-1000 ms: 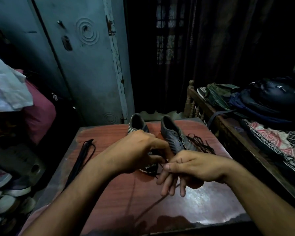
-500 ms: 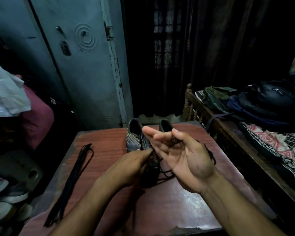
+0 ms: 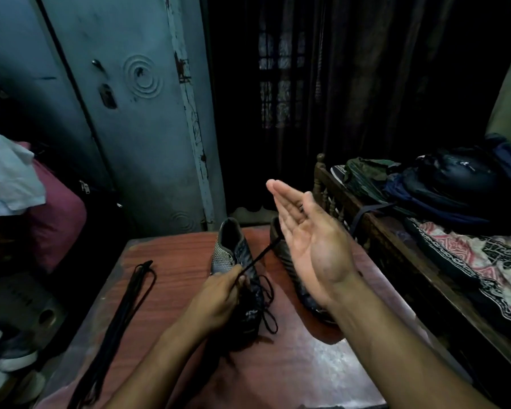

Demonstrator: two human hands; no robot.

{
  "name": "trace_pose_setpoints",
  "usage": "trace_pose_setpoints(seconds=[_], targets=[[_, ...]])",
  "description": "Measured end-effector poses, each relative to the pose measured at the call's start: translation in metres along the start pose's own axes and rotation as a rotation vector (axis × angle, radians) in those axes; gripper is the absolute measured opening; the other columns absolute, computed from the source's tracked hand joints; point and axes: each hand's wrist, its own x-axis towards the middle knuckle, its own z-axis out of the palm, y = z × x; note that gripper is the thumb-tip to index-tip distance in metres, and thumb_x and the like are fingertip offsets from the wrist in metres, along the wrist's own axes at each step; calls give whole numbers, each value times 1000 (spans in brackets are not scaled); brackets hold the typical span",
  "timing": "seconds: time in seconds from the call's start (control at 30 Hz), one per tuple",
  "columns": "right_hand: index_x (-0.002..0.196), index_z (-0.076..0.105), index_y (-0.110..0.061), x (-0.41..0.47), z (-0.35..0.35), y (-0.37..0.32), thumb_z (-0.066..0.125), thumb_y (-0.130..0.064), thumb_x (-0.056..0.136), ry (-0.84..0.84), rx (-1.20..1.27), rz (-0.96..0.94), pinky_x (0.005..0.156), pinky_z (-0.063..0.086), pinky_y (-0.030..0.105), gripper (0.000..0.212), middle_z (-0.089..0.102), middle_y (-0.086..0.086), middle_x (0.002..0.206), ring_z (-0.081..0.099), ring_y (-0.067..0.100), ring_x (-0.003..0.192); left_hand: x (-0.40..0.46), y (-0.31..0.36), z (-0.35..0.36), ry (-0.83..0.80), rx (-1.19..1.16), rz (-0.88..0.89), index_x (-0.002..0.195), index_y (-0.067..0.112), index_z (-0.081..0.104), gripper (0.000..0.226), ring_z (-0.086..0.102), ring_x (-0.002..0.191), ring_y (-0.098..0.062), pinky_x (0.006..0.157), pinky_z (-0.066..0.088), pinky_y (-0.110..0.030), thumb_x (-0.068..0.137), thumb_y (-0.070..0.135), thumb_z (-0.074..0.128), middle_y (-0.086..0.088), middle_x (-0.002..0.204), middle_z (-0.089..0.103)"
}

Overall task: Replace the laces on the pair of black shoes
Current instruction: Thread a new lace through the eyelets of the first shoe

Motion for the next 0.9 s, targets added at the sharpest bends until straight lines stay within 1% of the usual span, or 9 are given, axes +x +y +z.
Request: trace_pose_setpoints(seconds=[0.1,0.2,0.27,0.33,0.4,0.47,0.57,0.73,0.9], targets=[[139,62,-26,3,-17,21,36,-36,110,-55,-815,-105,122,25,23,40,52,-9,150,34,-3,145,-2,-6,2,82,-83,-71,95,16,55,24,60,70,-23,68,47,-42,98,33,38,2,74,63],[121,68,-14,-1,-33,44,32,-32,111,-369,-1500,-58,123,24,37,42,66,10,132,38,21,148,-10,-10,3,173,-133,-41,100,29,53,11,62,67,-9,66,47,-30,99,31,42,9,75,66],[92,57,-13,-11,-32,50,30,-35,111,-404,-1703,38,97,40,41,39,66,12,103,58,32,118,-18,-11,5,169,-125,-12,103,34,52,12,61,68,-6,67,48,-29,100,37,41,11,77,65],[84,48,-16,-17,-29,51,28,-39,110,-400,-1749,158,76,39,39,40,61,13,90,61,37,94,-22,-13,9,181,-73,20,102,32,50,14,59,74,-11,69,50,-36,99,40,39,11,84,62],[82,60,-11,-17,-26,46,31,-37,109,-383,-1514,393,68,47,41,48,61,12,73,62,35,72,-19,-13,12,207,-39,21,100,30,49,17,54,79,-15,71,49,-41,101,42,37,9,90,54],[76,65,-5,-16,-22,39,36,-30,108,-363,-1029,615,53,45,37,50,50,9,52,47,29,47,-14,-13,13,221,-41,-6,101,29,48,23,51,83,-17,73,48,-42,100,47,34,8,95,46],[67,61,-6,-21,-15,23,40,-25,106,-337,-437,685,47,36,31,48,39,6,42,30,18,35,-9,-12,16,167,13,-40,105,30,48,29,56,89,-24,75,51,-44,97,52,31,10,104,43],[70,63,-5,-34,-4,14,35,-30,103,-242,170,604,65,48,36,50,51,8,48,51,20,42,-14,-6,17,150,88,-146,124,16,63,66,62,100,-29,80,51,-44,94,58,22,-3,110,61],[78,78,-6,-41,17,11,41,-35,98,-48,416,410,84,61,38,51,75,18,85,75,29,78,-21,4,13,122,72,-160,124,17,64,72,62,110,-28,86,50,-44,89,62,20,-5,116,66]])
